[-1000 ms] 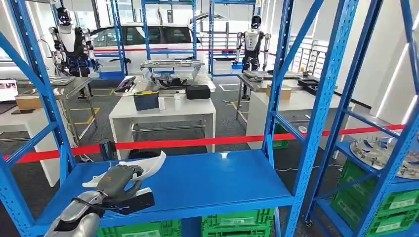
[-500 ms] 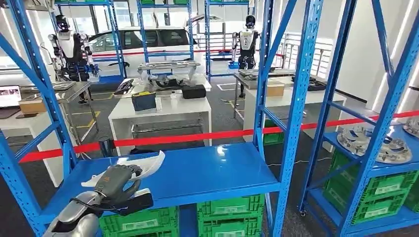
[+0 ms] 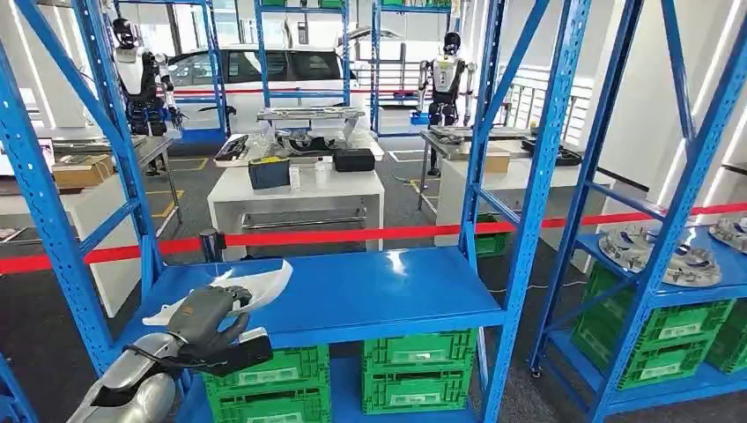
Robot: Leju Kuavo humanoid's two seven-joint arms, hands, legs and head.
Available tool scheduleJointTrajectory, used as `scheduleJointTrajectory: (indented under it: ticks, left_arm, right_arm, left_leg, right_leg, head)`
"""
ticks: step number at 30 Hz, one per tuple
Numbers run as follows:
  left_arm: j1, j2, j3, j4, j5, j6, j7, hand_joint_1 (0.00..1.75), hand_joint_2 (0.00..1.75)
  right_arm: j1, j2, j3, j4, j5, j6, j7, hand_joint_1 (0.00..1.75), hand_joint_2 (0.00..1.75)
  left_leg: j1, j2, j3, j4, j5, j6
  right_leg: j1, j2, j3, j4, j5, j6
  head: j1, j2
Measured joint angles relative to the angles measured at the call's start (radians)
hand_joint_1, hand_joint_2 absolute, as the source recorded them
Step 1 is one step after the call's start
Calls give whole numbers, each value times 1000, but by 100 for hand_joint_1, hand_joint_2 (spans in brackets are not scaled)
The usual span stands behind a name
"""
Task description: Take the parts from the cabinet and place them on the table.
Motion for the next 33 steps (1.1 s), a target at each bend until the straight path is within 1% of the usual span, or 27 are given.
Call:
scheduleJointTrajectory:
  ticks: [1,2,3,4,7,8,9,10,12,13,14,15,16,17,18,19,20,23,24,25,27,28,29,30,31,32,33]
  left_arm:
    - [-1,-2,0,5,-3,3,1,175,175]
    - [-4,-5,0,10,-9,6,2,175,175]
    - [-7,-10,0,13,-10,9,2,175,175]
    - [-10,-11,0,16,-10,13,2,175,175]
    - [-14,-17,0,32,-12,24,-5,175,175]
    - [-14,-17,0,39,-14,26,-6,175,175]
    - [-15,-17,0,45,-16,28,-7,175,175]
    - [-15,-17,-1,50,-19,29,-8,175,175]
    - [-16,-18,-1,57,-21,30,-9,175,175]
    - [-16,-19,-1,62,-22,30,-9,175,175]
    - [-16,-19,-1,66,-23,30,-9,175,175]
    - [-16,-19,-1,69,-23,30,-9,175,175]
    - [-16,-21,-1,71,-23,30,-9,175,175]
    - [-16,-22,-1,72,-24,30,-9,175,175]
    - [-18,-25,-1,72,-24,30,-9,175,175]
    - [-21,-27,-1,72,-24,30,-9,175,175]
    - [-23,-32,-1,72,-24,31,-10,175,175]
    - [-22,-36,-2,78,-27,33,-10,175,175]
    - [-23,-40,-2,79,-28,33,-11,175,175]
    - [-23,-40,-2,79,-28,34,-11,175,175]
    - [-23,-43,-2,81,-28,34,-12,175,175]
    - [-23,-44,-2,83,-28,33,-12,175,175]
    - [-21,-44,-2,85,-28,33,-12,175,175]
    - [-20,-44,-2,88,-28,33,-12,175,175]
    - [-18,-44,-2,90,-29,33,-12,175,175]
    - [-18,-44,-2,91,-29,33,-12,175,175]
    - [-18,-44,-2,92,-29,33,-13,175,175]
  right_arm:
    - [0,0,0,0,0,0,4,0,0]
    - [0,0,0,0,0,2,5,0,0]
    - [-2,-1,0,0,0,2,5,0,0]
    - [-3,-2,0,0,2,2,5,0,0]
    - [-2,-2,0,0,9,1,6,0,0]
    - [-1,-1,0,0,9,1,6,0,0]
    - [-3,0,0,0,9,1,9,0,0]
    - [-3,0,0,0,9,1,10,0,0]
    - [-3,0,0,0,9,1,10,0,0]
    - [-3,0,0,0,9,1,10,0,0]
    - [-3,0,0,0,9,1,10,0,0]
    - [-3,0,0,0,9,1,11,0,0]
    - [-3,0,0,0,9,1,13,0,0]
    - [-3,0,0,0,10,1,18,0,0]
    - [-3,0,0,0,10,1,21,0,0]
    - [-1,0,0,0,11,1,21,0,0]
    - [-1,0,0,0,12,1,24,0,0]
    - [1,1,0,0,12,1,39,0,0]
    - [3,2,0,0,12,1,49,0,0]
    - [5,5,0,1,12,10,60,0,0]
    - [6,6,0,1,11,16,80,0,0]
    - [5,7,0,1,9,16,84,0,0]
    - [5,8,0,1,9,16,88,0,0]
    - [6,8,-1,1,9,16,90,0,0]
    - [6,9,-1,1,9,16,90,0,0]
    - [7,9,-2,1,9,16,89,0,0]
    - [6,9,-2,1,9,16,85,0,0]
  left_leg:
    - [0,-1,-14,3,9,-2]
    - [0,-1,-26,6,17,-5]
    - [1,1,-32,10,24,-9]
    - [-3,0,-38,12,30,-15]
    - [1,3,-35,2,54,-34]
    - [-3,2,-41,1,59,-40]
    - [1,-1,-56,16,29,-45]
    - [2,-2,-67,58,-27,-50]
    - [7,-1,-104,211,-136,-62]
    - [9,-1,-115,274,-157,-65]
    - [10,-1,-111,304,-149,-68]
    - [12,-1,-90,294,-120,-69]
    - [14,-1,-53,251,-87,-69]
    - [15,-1,4,176,-62,-68]
    - [16,0,72,86,-66,-66]
    - [12,-1,126,10,-102,-61]
    - [7,-4,128,-3,-107,-49]
    - [3,-1,106,-10,-89,-22]
    - [7,5,105,-12,-77,-11]
    - [7,5,92,-12,-66,-2]
    - [5,4,61,-10,-41,4]
    - [3,4,44,-9,-30,4]
    - [3,4,30,-8,-19,3]
    - [3,3,14,-6,-9,1]
    - [3,3,0,-3,0,-1]
    - [3,3,-14,1,9,-4]
    - [3,3,-25,6,16,-8]
  right_leg:
    - [3,0,50,-60,34,-4]
    - [6,0,111,-141,52,-8]
    - [9,1,176,-232,28,-15]
    - [15,2,207,-292,4,-22]
    - [21,2,194,-287,23,-39]
    - [13,-1,189,-300,41,-45]
    - [10,-4,182,-303,53,-49]
    - [9,-5,171,-303,63,-56]
    - [9,-4,143,-302,85,-58]
    - [9,-5,129,-302,95,-58]
    - [9,-5,115,-302,106,-56]
    - [9,-5,102,-301,117,-55]
    - [9,-5,89,-301,126,-52]
    - [8,-5,77,-299,136,-48]
    - [8,-5,71,-295,143,-43]
    - [11,-5,61,-291,149,-37]
    - [11,-7,60,-291,157,-30]
    - [6,-7,55,-299,180,-9]
    - [2,-5,47,-284,158,-5]
    - [2,-4,29,-244,103,-2]
    - [2,-2,-19,-93,-13,4]
    - [2,-2,-35,-22,-42,5]
    - [2,-2,-37,16,-41,4]
    - [3,-2,-19,13,-14,2]
    - [3,-2,17,-27,20,0]
    - [3,-2,73,-101,50,-2]
    - [3,-1,141,-194,57,-5]
  head:
    - [0,0]
    - [0,0]
    - [0,0]
    - [0,0]
    - [-1,0]
    - [-2,0]
    - [-2,0]
    - [-4,0]
    - [-3,0]
    - [-5,0]
    - [-4,0]
    - [-5,0]
    - [-4,0]
    - [-4,0]
    - [-4,0]
    - [-5,0]
    - [-3,0]
    - [-5,0]
    - [-4,0]
    - [-4,0]
    - [-4,0]
    - [-4,0]
    - [-4,0]
    - [-4,0]
    - [-3,0]
    - [-4,0]
    - [-3,0]
